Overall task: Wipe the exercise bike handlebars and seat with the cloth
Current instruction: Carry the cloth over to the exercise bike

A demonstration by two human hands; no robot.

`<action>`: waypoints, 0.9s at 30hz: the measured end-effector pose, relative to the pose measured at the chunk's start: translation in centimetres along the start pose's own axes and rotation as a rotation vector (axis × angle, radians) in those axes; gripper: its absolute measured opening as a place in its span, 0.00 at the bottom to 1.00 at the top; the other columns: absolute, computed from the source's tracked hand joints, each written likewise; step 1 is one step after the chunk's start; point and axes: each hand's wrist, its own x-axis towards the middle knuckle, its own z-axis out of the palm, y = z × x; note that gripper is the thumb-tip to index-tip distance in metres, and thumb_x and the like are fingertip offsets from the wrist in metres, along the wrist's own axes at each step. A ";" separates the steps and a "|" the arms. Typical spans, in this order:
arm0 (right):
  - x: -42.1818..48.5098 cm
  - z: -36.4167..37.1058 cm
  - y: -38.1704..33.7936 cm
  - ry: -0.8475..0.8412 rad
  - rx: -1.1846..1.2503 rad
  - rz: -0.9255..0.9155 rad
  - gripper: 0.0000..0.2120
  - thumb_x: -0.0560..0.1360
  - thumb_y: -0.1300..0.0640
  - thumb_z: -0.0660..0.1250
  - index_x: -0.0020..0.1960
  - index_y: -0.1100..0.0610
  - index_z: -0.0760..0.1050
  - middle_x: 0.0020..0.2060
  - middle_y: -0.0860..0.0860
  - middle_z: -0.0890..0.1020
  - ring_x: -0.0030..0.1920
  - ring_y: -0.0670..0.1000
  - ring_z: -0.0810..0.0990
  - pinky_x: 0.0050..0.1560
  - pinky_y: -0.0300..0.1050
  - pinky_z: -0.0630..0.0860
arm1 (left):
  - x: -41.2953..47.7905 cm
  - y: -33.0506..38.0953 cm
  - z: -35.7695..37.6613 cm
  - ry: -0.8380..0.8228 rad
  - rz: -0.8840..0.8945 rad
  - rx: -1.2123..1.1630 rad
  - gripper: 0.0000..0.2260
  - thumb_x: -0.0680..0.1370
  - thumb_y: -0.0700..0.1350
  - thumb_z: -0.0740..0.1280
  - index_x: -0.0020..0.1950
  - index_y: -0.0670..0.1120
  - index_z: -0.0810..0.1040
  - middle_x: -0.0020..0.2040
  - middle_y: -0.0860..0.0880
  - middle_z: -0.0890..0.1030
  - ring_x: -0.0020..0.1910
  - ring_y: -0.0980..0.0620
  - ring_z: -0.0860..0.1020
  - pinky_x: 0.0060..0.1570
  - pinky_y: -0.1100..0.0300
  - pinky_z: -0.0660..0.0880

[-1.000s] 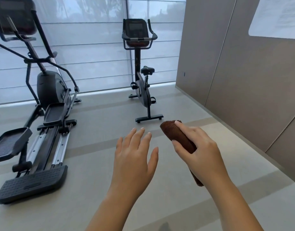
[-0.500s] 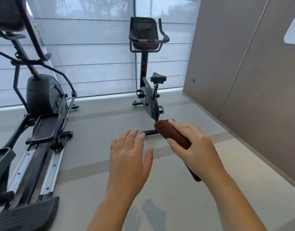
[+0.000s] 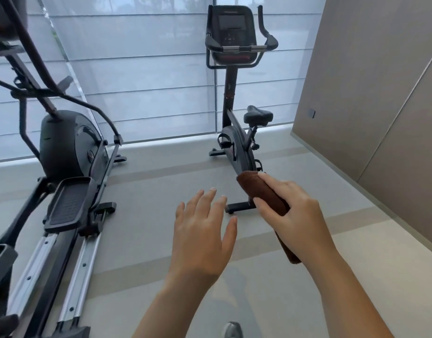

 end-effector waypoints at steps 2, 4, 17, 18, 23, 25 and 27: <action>5.0 1.3 1.4 0.024 0.009 -0.027 0.22 0.72 0.49 0.66 0.66 0.45 0.69 0.50 0.46 0.76 0.47 0.47 0.76 0.47 0.37 0.73 | 4.5 -1.3 2.0 0.026 0.019 0.025 0.19 0.75 0.52 0.55 0.57 0.43 0.77 0.58 0.43 0.79 0.60 0.41 0.75 0.59 0.41 0.69; 10.0 2.3 2.4 0.040 0.018 -0.054 0.22 0.72 0.49 0.65 0.66 0.46 0.70 0.50 0.47 0.77 0.47 0.47 0.76 0.47 0.37 0.74 | 9.1 -2.6 3.6 0.044 0.021 0.049 0.19 0.75 0.51 0.55 0.57 0.43 0.77 0.58 0.43 0.79 0.60 0.41 0.75 0.59 0.41 0.68; 31.1 9.0 9.7 -0.009 0.074 -0.084 0.22 0.70 0.47 0.65 0.64 0.45 0.72 0.48 0.44 0.77 0.46 0.46 0.77 0.44 0.42 0.77 | 27.4 -11.1 14.9 0.016 -0.046 0.080 0.19 0.75 0.50 0.56 0.58 0.42 0.76 0.59 0.41 0.78 0.60 0.40 0.74 0.57 0.39 0.71; 32.2 9.4 10.6 -0.007 0.064 -0.071 0.21 0.71 0.48 0.66 0.64 0.45 0.72 0.48 0.44 0.77 0.46 0.46 0.77 0.44 0.39 0.76 | 28.5 -11.6 16.1 0.015 -0.042 0.072 0.19 0.75 0.50 0.56 0.58 0.42 0.76 0.58 0.42 0.78 0.60 0.41 0.75 0.57 0.39 0.71; 38.4 12.3 13.6 0.027 -0.002 -0.032 0.22 0.71 0.48 0.67 0.64 0.45 0.72 0.48 0.44 0.77 0.46 0.46 0.77 0.46 0.36 0.74 | 34.7 -14.5 21.9 -0.001 0.003 0.011 0.18 0.74 0.50 0.56 0.57 0.43 0.77 0.57 0.42 0.79 0.58 0.41 0.76 0.54 0.40 0.73; 41.6 14.0 14.5 0.050 -0.023 -0.023 0.22 0.70 0.47 0.65 0.63 0.44 0.72 0.47 0.43 0.77 0.45 0.46 0.77 0.45 0.40 0.76 | 37.7 -16.5 24.2 0.004 0.022 -0.006 0.18 0.74 0.50 0.56 0.57 0.43 0.77 0.57 0.43 0.79 0.58 0.41 0.76 0.55 0.40 0.73; 45.4 16.2 15.3 0.062 -0.026 -0.013 0.21 0.71 0.49 0.68 0.63 0.44 0.72 0.46 0.43 0.77 0.45 0.46 0.77 0.46 0.42 0.76 | 41.0 -19.0 26.3 0.013 0.030 -0.021 0.18 0.75 0.50 0.56 0.58 0.43 0.76 0.58 0.43 0.79 0.59 0.42 0.75 0.56 0.39 0.72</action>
